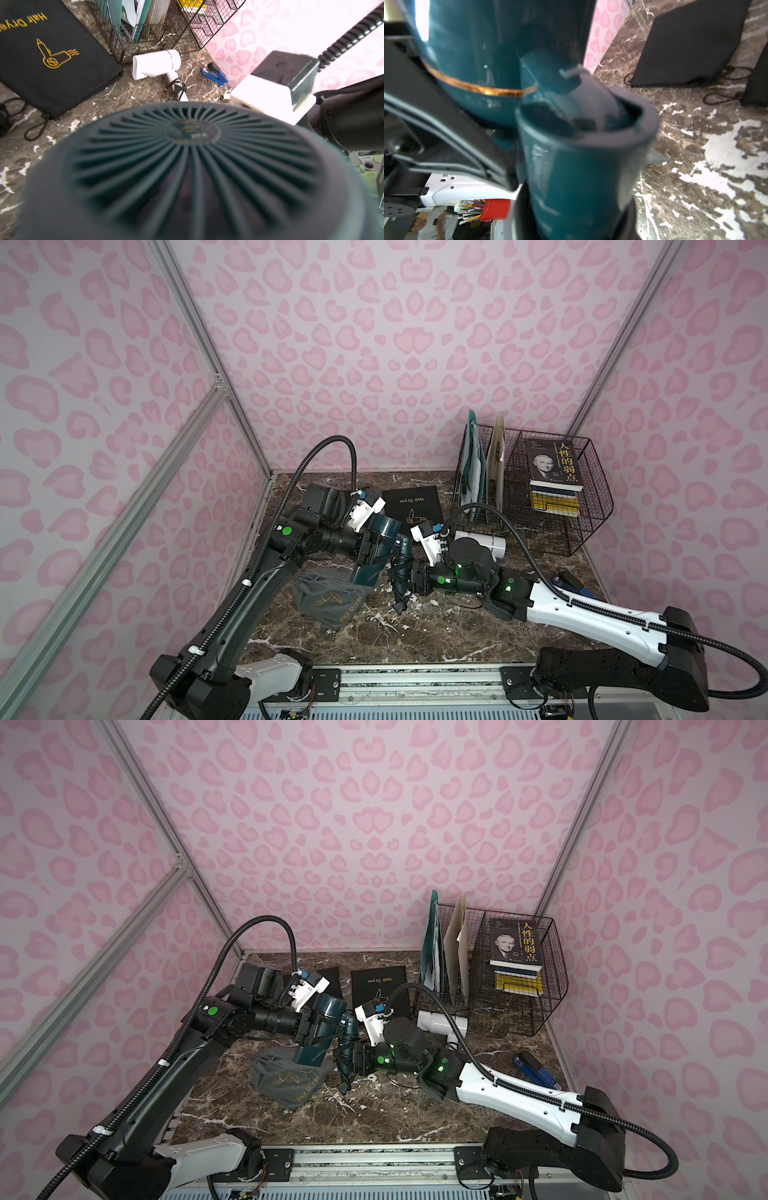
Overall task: Pack away hair dryers
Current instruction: Fold the hair dryer.
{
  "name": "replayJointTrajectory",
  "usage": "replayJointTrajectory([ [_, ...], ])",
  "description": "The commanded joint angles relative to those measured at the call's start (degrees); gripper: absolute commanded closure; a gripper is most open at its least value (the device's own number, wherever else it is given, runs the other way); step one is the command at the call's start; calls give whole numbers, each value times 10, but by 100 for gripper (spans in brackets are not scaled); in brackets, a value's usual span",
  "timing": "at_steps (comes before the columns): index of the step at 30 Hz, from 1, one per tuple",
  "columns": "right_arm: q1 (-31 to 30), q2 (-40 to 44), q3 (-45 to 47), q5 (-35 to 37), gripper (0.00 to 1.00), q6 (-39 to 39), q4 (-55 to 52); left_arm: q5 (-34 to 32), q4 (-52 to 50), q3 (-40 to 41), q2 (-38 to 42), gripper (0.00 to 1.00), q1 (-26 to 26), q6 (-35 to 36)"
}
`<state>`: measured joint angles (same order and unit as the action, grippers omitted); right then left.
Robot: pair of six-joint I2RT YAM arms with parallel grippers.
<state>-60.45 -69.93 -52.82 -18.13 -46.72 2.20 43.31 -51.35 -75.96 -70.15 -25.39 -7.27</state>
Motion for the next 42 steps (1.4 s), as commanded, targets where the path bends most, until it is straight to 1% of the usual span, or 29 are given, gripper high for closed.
replayJointTrajectory([
  [1, -22, 0, -15, -137, 100, 51, 453, 16, 85, 12, -3, 99, -3, -55],
  [4, -23, -1, -16, -155, 99, 51, 448, 56, 91, 15, -2, 98, -2, -45],
  [6, -23, 4, -22, -145, 90, 62, 400, 70, 75, 4, -3, 98, -2, -15],
  [7, -23, 9, -25, -133, 81, 69, 370, 74, 62, -7, -3, 98, -1, 1],
  [10, -15, 27, -21, -98, 69, 78, 286, 89, 26, -40, -8, 98, 2, 38],
  [13, 7, 44, -6, -113, 54, 66, 247, 116, -14, -70, -16, 98, 3, 79],
  [14, 10, 51, -3, -111, 50, 66, 234, 121, -28, -93, -20, 98, 3, 90],
  [16, 16, 67, 5, -107, 39, 70, 209, 124, -50, -111, -25, 98, 3, 111],
  [17, 17, 74, 6, -103, 37, 75, 196, 125, -53, -114, -26, 98, 4, 115],
  [19, 19, 90, 8, -88, 29, 84, 164, 123, -57, -121, -25, 98, 4, 122],
  [22, 25, 110, 17, -74, 26, 90, 137, 121, -64, -131, -27, 98, 6, 131],
  [26, 32, 135, 41, -66, 27, 87, 120, 133, -78, -143, -30, 98, 10, 143],
  [29, 41, 146, 60, -59, 33, 81, 113, 144, -83, -151, -32, 98, 11, 146],
  [31, 42, 146, 63, -50, 34, 82, 103, 153, -82, -152, -33, 98, 11, 144],
  [36, 41, 138, 69, -68, 39, 78, 129, 164, -82, -151, -33, 98, 11, 140],
  [38, 41, 135, 70, -73, 44, 79, 139, 166, -82, -150, -32, 98, 11, 139],
  [42, 42, 125, 74, -97, 56, 76, 169, 172, -81, -150, -31, 98, 11, 138],
])
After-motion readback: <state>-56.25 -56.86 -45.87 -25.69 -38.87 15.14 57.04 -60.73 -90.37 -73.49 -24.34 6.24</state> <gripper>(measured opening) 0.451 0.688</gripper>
